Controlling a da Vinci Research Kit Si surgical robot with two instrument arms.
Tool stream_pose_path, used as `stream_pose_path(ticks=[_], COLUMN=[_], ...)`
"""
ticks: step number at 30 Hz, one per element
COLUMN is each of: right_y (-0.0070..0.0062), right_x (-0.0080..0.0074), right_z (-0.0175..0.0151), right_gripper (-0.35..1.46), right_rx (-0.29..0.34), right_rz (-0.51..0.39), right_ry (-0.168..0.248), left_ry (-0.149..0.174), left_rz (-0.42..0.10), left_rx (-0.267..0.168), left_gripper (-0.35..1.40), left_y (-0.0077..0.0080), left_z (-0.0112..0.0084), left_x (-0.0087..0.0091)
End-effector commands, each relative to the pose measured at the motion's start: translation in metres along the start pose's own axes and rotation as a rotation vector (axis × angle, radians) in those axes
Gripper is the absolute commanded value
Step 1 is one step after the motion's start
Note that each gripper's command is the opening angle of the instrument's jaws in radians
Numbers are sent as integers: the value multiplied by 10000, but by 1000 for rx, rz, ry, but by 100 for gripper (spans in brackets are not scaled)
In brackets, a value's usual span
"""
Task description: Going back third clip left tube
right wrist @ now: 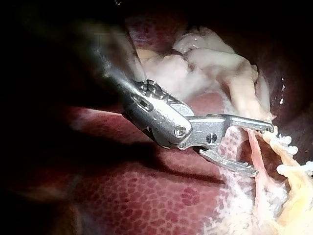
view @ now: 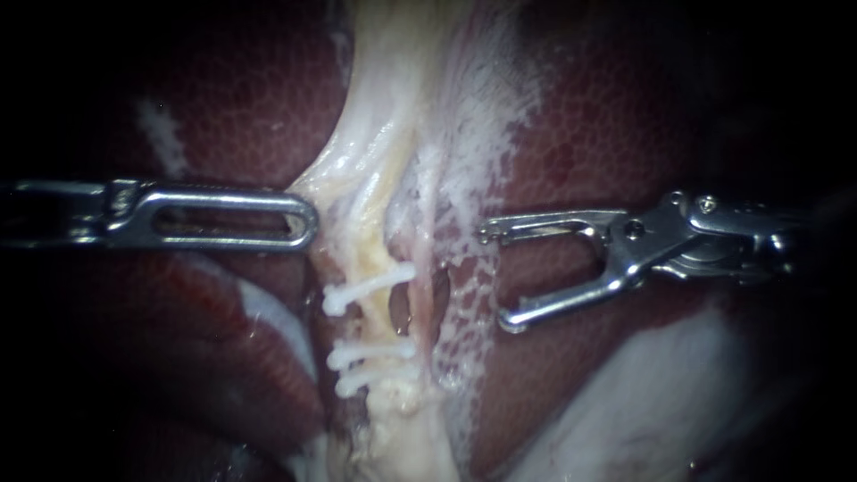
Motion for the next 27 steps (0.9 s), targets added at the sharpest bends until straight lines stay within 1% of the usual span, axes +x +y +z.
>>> stream_pose_path(ticks=[1, 7, 17, 21, 24, 27], right_y=[-1, -5, -8, -9, -9, -10], right_x=[2, 14, 13, 13, 13, 13], right_z=[-3, -18, -20, -20, -21, -21], right_gripper=[60, 60, 60, 60, 60, 60], right_rx=[0, -13, -14, -14, -13, -13], right_rz=[-2, -14, -20, -20, -20, -20], right_ry=[-3, -12, -15, -15, -16, -16], left_ry=[0, 0, -2, -5, 1, 5], left_rz=[0, 0, 2, 8, 13, 16], left_rx=[0, 0, -4, -6, -1, 2], left_gripper=[-35, -35, -35, -35, -35, -35], left_y=[0, 2, 4, 12, 20, 25], left_z=[0, 1, 9, 21, 33, 42], left_x=[0, 0, 4, 12, 20, 23])
